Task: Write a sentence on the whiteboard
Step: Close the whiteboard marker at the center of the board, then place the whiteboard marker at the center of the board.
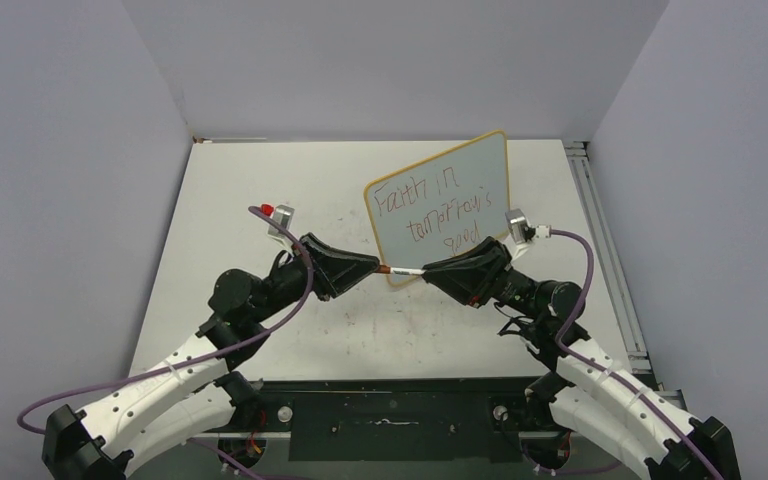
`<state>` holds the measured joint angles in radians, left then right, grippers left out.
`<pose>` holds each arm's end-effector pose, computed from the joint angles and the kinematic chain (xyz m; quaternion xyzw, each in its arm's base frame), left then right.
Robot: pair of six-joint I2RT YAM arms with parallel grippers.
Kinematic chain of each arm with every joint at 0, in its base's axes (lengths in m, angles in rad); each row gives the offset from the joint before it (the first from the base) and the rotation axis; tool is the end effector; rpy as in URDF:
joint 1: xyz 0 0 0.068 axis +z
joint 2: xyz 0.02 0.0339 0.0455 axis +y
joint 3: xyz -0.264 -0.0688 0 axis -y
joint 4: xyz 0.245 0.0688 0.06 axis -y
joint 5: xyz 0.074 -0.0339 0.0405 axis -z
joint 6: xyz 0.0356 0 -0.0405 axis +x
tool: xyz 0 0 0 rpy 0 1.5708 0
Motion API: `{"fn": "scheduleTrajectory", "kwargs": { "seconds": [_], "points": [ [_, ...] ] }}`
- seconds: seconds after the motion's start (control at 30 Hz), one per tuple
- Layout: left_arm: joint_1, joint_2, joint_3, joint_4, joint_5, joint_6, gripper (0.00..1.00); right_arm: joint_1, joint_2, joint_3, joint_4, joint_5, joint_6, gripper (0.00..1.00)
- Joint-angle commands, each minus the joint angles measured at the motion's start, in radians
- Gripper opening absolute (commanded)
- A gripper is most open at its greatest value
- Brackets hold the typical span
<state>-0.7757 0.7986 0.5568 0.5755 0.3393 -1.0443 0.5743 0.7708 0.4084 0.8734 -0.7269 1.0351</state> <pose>0.1271 -0.1413 0.3374 0.0598 0.5848 -0.6941 0.4156 0.1288 0.1115 0.3159 -0.1908 0.5300 0.7058 0.4297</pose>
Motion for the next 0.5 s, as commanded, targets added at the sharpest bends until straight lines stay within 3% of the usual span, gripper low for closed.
{"fn": "scheduleTrajectory", "kwargs": {
  "seconds": [0.0, 0.03, 0.07, 0.2, 0.23, 0.37, 0.47],
  "points": [
    [-0.080, 0.035, 0.026, -0.107, 0.101, 0.067, 0.00, 0.062, 0.028, 0.018, -0.106, 0.025, -0.070, 0.05],
    [-0.062, 0.018, 0.034, -0.168, 0.081, 0.096, 0.00, 0.061, 0.011, 0.021, -0.170, 0.047, -0.098, 0.05],
    [-0.040, -0.001, 0.042, -0.234, 0.072, 0.128, 0.08, 0.061, -0.009, 0.028, -0.254, 0.075, -0.135, 0.05],
    [0.091, -0.078, 0.104, -0.502, 0.049, 0.286, 0.63, 0.062, -0.081, 0.071, -0.642, 0.264, -0.312, 0.05],
    [0.126, -0.090, 0.128, -0.580, 0.044, 0.332, 0.71, 0.061, -0.091, 0.079, -0.722, 0.308, -0.347, 0.05],
    [0.266, -0.101, 0.225, -0.825, 0.025, 0.499, 0.85, 0.063, -0.081, 0.058, -0.893, 0.370, -0.428, 0.05],
    [0.358, -0.089, 0.262, -0.916, -0.001, 0.578, 0.89, 0.062, -0.048, -0.005, -0.887, 0.358, -0.436, 0.07]
  ]
}}
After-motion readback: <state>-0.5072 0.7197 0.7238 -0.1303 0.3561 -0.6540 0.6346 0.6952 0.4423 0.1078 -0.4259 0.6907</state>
